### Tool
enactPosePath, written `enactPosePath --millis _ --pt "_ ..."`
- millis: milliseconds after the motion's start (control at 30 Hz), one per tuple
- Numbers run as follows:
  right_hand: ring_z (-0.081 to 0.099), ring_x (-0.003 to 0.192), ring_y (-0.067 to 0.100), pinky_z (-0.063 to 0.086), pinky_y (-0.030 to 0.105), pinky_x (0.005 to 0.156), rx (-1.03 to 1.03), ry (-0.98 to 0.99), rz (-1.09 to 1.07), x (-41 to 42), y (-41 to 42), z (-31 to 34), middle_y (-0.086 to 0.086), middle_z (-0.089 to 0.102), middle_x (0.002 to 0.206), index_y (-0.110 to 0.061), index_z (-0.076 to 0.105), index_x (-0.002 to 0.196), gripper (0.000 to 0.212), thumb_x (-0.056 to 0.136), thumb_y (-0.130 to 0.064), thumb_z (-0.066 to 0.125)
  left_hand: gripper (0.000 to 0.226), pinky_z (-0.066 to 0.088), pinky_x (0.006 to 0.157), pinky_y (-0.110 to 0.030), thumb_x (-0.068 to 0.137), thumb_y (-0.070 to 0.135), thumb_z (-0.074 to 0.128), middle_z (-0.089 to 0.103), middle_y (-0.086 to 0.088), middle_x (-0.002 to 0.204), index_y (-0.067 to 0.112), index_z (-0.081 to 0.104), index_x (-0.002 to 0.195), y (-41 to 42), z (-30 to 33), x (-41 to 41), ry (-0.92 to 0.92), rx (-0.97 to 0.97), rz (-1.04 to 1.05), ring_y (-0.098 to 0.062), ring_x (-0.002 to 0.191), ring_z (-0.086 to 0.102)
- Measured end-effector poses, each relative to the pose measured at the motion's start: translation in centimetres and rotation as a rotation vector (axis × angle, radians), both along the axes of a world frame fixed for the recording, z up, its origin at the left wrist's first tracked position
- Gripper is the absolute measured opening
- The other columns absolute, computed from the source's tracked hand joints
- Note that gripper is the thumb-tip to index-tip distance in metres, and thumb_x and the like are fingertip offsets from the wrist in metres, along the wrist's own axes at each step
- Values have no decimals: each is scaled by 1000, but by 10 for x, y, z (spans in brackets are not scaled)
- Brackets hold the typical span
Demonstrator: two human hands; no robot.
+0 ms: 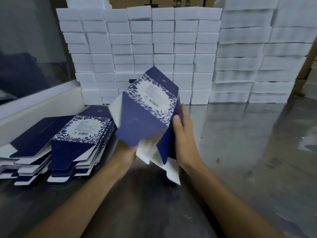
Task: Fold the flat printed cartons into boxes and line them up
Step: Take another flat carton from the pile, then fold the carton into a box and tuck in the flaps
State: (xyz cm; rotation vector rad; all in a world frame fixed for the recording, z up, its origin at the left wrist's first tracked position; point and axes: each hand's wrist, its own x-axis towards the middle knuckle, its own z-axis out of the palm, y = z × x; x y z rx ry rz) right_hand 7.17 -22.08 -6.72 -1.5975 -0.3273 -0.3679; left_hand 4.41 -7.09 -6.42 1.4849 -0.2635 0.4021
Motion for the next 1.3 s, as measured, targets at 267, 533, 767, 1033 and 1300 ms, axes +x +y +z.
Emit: enactPosePath --millis 267,533,767,1033,1300 --pt "48 138 17 43 47 111 508 313 111 3 -13 14 -15 57 140 -35 55 141 50 101 -59 36 24 48 61 -7 99 10 51 71 28 83 31 62 103 0 14 4 -99 -64 89 10 77 66" --pt "61 120 14 58 45 93 447 172 70 -2 -16 15 -6 65 128 -31 59 135 50 98 -59 40 30 60 67 -27 99 26 52 70 16 103 22 58 128 5 17 7 -108 42 124 -2 86 69" --pt "67 105 10 61 38 79 437 248 107 0 -21 13 0 64 127 -37 58 128 54 77 -56 60 25 59 64 -25 91 16 63 69 17 101 33 61 109 12 15 7 -100 32 107 -1 94 66" --pt "61 123 28 60 49 86 343 411 384 -4 -26 14 3 62 136 -38 41 147 90 67 -51 79 27 57 86 -48 72 43 81 72 10 100 36 68 95 19 13 14 -41 117 262 -14 98 68" --pt "72 97 24 61 42 66 607 466 196 2 -26 15 7 72 109 -22 62 126 46 100 -56 46 13 61 62 -34 92 35 66 67 -1 79 26 67 83 23 6 24 -11 68 385 -31 84 69"
